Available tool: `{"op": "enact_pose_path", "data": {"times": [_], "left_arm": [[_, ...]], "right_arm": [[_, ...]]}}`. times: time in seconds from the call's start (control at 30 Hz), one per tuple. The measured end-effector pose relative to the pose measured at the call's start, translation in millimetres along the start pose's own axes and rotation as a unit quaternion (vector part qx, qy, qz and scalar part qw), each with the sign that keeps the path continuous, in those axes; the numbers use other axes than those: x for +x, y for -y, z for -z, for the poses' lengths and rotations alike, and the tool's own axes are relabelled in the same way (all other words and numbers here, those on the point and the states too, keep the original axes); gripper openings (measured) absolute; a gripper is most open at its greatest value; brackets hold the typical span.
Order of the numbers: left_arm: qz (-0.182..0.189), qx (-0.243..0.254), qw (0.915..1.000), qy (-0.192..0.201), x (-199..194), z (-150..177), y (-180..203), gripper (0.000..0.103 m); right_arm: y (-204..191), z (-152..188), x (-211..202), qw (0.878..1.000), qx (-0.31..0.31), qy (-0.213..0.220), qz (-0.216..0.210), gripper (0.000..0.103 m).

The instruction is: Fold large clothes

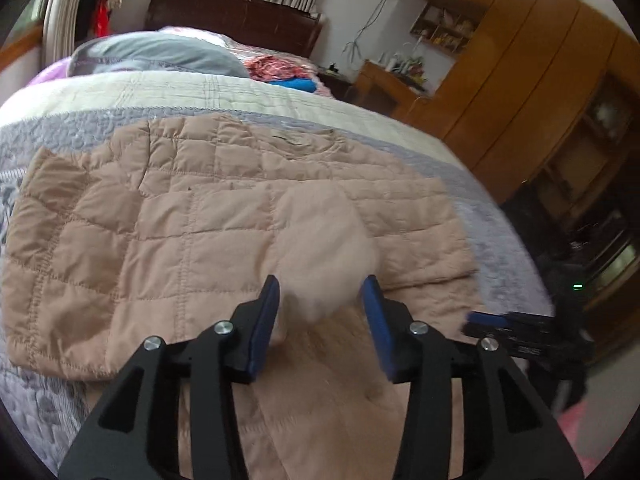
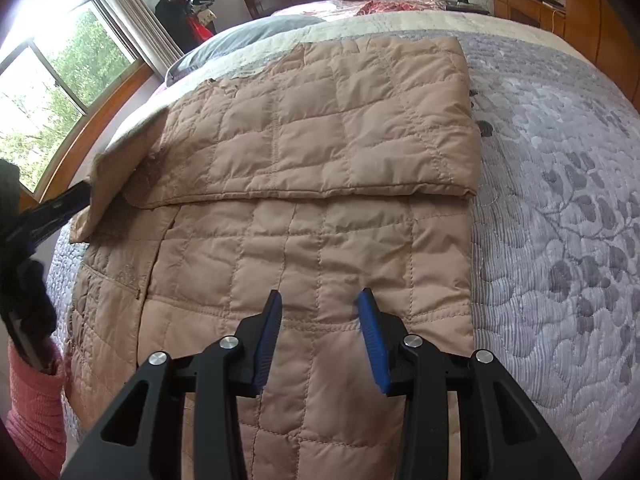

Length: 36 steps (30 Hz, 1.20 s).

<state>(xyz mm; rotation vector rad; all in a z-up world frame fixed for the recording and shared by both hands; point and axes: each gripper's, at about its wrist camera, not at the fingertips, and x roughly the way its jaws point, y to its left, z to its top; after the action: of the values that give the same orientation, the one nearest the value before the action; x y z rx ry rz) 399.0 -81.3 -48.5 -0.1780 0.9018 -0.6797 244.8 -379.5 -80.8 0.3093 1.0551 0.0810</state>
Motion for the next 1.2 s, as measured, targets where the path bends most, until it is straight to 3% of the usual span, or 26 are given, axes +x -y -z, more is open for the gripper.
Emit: {"op": "enact_pose_path", "data": {"times": [0.07, 0.13, 0.23, 0.3, 0.43, 0.6, 0.73, 0.87, 0.93, 1.03, 1.2], "left_arm": [[-0.005, -0.015, 0.9998, 0.007, -17, 1, -12, 0.043], [-0.032, -0.023, 0.9991, 0.017, -34, 1, -29, 0.043], [-0.157, -0.024, 0.9872, -0.012, -36, 0, -56, 0.043], [-0.195, -0.037, 0.9789, -0.047, -24, 3, -75, 0.042], [-0.183, -0.062, 0.9762, -0.098, 10, 17, -105, 0.042], [-0.175, -0.073, 0.9783, -0.083, 12, 19, -108, 0.042], [-0.152, -0.095, 0.9815, -0.068, -5, 17, -112, 0.042], [-0.157, -0.093, 0.9826, -0.033, -28, 9, -111, 0.042], [-0.164, -0.095, 0.9818, -0.005, -44, 4, -113, 0.042], [-0.182, -0.098, 0.9778, 0.035, -66, -8, -117, 0.042], [-0.181, -0.097, 0.9774, 0.05, -75, -18, -115, 0.042]], "right_arm": [[-5, -1, -5, 1.0, -0.002, 0.003, -0.003, 0.04], [-12, -3, -8, 1.0, -0.004, 0.0, -0.014, 0.04], [-37, -13, -6, 0.999, -0.017, -0.019, -0.027, 0.04], [-57, -22, -1, 0.998, -0.03, -0.032, -0.037, 0.04], [-95, -43, 19, 0.995, -0.039, -0.064, -0.071, 0.04], [-135, -67, 54, 0.987, -0.04, -0.096, -0.12, 0.04], [-152, -78, 79, 0.985, -0.035, -0.116, -0.126, 0.04], [-160, -80, 101, 0.981, -0.044, -0.135, -0.132, 0.013], [-164, -82, 97, 0.982, -0.058, -0.127, -0.127, 0.008], [-160, -92, 67, 0.987, -0.079, -0.081, -0.116, 0.007], [-140, -113, 20, 0.995, -0.082, -0.015, -0.053, 0.007]]}}
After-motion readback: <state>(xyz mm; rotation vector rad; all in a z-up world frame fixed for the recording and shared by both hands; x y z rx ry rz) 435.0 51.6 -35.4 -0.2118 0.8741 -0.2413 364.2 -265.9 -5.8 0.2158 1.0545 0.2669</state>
